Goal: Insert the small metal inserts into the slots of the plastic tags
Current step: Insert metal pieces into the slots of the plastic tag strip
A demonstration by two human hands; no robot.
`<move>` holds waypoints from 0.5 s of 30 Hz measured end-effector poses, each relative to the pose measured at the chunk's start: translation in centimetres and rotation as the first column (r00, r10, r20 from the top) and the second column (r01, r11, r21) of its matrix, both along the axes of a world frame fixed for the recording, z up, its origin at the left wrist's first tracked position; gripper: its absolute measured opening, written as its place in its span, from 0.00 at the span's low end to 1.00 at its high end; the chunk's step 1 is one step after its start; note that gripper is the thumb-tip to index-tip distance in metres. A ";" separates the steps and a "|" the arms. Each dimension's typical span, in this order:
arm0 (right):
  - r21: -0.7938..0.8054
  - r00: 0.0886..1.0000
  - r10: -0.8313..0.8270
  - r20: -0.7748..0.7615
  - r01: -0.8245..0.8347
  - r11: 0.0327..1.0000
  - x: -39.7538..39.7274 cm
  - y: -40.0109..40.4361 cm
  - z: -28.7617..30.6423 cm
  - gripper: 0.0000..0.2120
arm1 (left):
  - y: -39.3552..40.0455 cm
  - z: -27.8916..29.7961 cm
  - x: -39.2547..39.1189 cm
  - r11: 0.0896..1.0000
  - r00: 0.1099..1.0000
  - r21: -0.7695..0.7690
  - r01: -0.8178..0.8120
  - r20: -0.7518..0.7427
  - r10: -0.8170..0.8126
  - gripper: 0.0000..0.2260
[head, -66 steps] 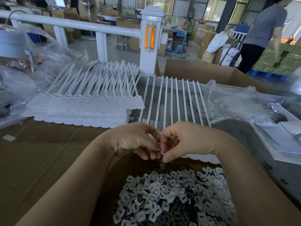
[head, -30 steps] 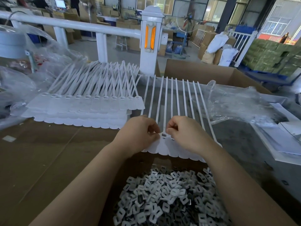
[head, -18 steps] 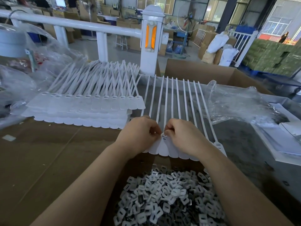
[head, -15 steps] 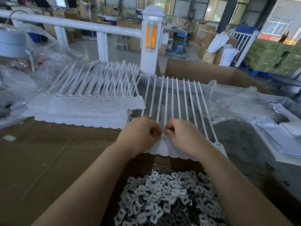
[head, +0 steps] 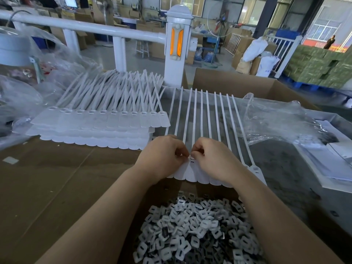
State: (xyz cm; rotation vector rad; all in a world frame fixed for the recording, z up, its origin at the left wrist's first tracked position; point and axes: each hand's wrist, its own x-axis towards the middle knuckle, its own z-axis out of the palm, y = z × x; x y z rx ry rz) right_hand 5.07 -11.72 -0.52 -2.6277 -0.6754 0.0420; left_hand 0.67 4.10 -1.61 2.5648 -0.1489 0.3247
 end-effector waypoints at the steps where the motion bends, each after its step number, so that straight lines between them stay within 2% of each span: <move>1: 0.003 1.000 -0.004 -0.011 0.004 1.000 0.0 0.0 0.0 0.04 | 0.0 0.0 0.0 1.000 1.000 0.000 -0.002 0.000 0.002 0.06; 15: 0.003 0.998 -0.041 0.042 0.041 0.999 0.0 0.0 0.1 0.04 | 0.0 -0.1 0.2 1.000 1.000 0.010 0.002 0.010 -0.002 0.06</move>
